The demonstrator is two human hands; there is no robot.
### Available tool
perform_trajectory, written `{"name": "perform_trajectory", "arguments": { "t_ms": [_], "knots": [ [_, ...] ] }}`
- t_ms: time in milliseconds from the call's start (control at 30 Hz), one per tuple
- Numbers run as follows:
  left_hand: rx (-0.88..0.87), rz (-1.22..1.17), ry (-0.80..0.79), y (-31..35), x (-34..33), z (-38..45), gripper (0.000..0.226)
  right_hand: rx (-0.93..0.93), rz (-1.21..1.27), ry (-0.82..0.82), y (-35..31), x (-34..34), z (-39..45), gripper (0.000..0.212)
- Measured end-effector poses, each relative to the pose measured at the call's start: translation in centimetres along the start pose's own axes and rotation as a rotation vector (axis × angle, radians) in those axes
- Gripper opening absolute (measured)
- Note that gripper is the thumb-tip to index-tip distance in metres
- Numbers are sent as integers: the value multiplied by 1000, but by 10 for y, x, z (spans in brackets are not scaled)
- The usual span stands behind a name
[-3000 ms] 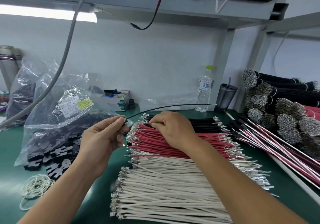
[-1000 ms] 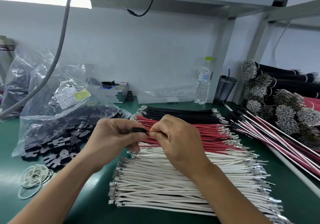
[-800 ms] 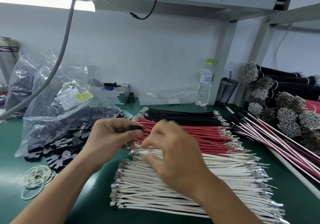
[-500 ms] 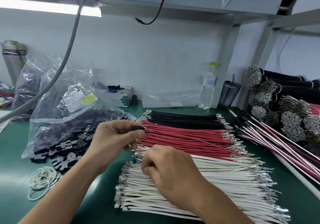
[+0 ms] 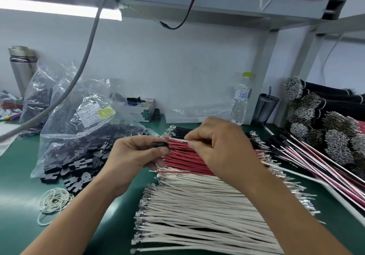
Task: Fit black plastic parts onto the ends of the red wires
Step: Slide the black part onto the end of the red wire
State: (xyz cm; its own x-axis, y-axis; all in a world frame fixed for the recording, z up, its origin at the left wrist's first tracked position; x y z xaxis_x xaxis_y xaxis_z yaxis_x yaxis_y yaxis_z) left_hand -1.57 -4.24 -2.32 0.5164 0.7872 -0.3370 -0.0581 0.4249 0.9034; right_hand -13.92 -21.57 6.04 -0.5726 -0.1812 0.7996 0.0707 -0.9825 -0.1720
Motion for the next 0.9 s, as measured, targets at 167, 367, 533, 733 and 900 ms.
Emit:
{"name": "perform_trajectory", "arguments": {
  "t_ms": [167,367,533,733,900],
  "knots": [
    [14,-40,-20,1,-1,1,32,18,-23,123,0,-16,-16,6],
    [34,-38,-35,0,-2,-1,33,50,-15,248,-1,-28,-24,5],
    [46,-33,-34,0,-1,-2,35,86,31,255,2,-33,-25,7],
    [44,-15,-36,2,-1,-2,34,59,-29,269,1,-32,-25,4],
    [33,10,-57,4,-6,-5,36,70,-53,261,2,-33,-24,4]
  ]
}}
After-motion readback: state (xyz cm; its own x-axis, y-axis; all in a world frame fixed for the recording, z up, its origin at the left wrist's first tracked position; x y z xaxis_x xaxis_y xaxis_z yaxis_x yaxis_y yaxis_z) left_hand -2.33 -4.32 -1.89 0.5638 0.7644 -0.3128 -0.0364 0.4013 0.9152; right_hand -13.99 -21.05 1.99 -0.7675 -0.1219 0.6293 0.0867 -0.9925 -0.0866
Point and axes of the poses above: each hand's wrist, its own z-axis towards the middle knuckle, its own x-axis out of the back of the hand, y = z × x, the point moved 4 cm from there along z, towards the middle knuckle, and after that the axes turned 14 degrees about -z, right-handed, at the moved point
